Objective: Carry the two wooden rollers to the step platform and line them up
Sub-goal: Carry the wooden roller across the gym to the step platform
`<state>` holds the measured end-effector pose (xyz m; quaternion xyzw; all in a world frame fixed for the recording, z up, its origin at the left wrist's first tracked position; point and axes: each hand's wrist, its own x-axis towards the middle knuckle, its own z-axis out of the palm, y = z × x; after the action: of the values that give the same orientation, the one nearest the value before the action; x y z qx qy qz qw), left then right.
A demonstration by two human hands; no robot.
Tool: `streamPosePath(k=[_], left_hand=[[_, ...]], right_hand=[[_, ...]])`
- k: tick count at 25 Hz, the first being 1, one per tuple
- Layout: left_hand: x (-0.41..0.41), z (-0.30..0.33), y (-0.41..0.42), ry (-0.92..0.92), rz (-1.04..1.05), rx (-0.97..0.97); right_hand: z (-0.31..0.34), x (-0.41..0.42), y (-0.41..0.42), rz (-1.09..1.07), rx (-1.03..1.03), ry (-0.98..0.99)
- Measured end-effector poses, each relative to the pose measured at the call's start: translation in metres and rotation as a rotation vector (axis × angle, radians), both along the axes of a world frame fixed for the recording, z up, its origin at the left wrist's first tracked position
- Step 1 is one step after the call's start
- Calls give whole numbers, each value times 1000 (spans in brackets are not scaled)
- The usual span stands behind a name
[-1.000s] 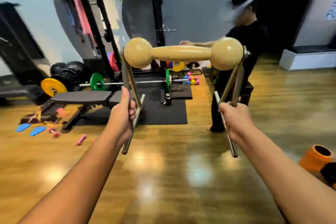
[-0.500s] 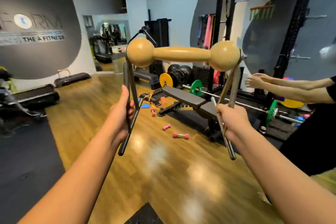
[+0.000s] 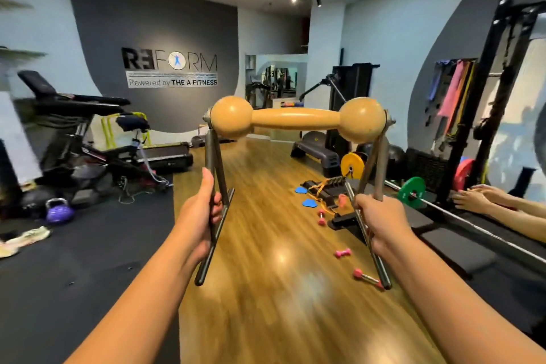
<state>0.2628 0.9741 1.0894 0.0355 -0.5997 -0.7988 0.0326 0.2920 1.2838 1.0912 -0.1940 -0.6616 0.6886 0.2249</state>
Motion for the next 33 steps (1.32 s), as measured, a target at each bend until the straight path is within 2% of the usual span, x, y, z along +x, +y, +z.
streamPosePath(k=[5, 11, 18, 24, 27, 33], left_hand=[[-53, -6, -42, 18, 128, 53], [-122, -17, -72, -20, 263, 6], [-205, 0, -81, 11, 444, 28], [-279, 25, -98, 4, 557, 31], [-335, 29, -119, 14, 581, 22], [-479, 13, -176, 75, 488, 46]], right_hand=[[-13, -93, -42, 99, -27, -52], [-14, -183, -78, 213, -44, -16], [8, -304, -94, 363, -8, -13], [34, -388, -121, 410, 3, -53], [36, -444, -141, 432, -3, -43], [25, -578, -192, 429, 2, -94]])
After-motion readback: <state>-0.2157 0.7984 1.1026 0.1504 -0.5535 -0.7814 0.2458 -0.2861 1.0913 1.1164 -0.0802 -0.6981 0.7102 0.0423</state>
